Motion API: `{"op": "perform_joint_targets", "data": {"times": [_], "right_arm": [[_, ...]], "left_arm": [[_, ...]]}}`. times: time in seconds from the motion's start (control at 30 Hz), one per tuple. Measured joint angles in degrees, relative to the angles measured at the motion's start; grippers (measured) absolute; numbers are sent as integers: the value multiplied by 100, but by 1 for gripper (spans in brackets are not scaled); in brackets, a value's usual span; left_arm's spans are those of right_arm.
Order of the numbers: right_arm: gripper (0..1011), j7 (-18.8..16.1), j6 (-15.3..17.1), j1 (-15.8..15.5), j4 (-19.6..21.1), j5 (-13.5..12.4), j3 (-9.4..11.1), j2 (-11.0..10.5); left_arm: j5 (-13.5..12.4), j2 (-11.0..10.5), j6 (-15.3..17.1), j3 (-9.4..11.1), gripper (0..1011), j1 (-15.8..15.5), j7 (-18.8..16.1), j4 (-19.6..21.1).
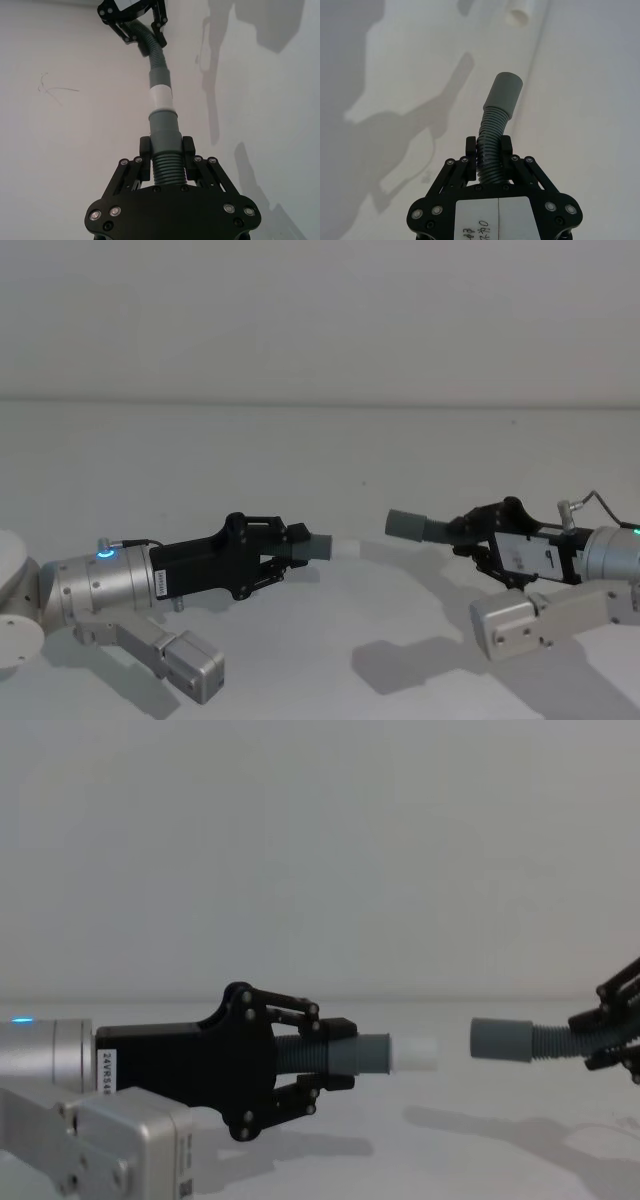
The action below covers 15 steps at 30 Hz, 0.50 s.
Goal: Use both hands to pick up one end of the pipe from the table, align the ends, and insert them.
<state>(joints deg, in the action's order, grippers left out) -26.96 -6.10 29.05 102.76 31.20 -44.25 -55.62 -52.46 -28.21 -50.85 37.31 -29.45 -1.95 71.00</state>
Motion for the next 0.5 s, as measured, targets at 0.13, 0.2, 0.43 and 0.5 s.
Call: {"op": "perform_joint_targets", "data": {"times": [0.13, 0.2, 0.43, 0.5], "right_arm": [[268, -215, 96, 4, 86, 7, -12, -62], [269, -308, 155, -6, 143, 8, -13, -112], [268, -488, 303, -84, 340, 8, 11, -264], [269, -502, 318, -104, 387, 9, 27, -298]], "left_arm": [[-39, -3, -19, 3, 368, -7, -25, -7], [-49, -4, -22, 4, 368, -9, -30, -9], [-85, -8, -41, 9, 368, -15, -51, -14], [-90, -8, -43, 10, 368, -16, -55, -15]]}}
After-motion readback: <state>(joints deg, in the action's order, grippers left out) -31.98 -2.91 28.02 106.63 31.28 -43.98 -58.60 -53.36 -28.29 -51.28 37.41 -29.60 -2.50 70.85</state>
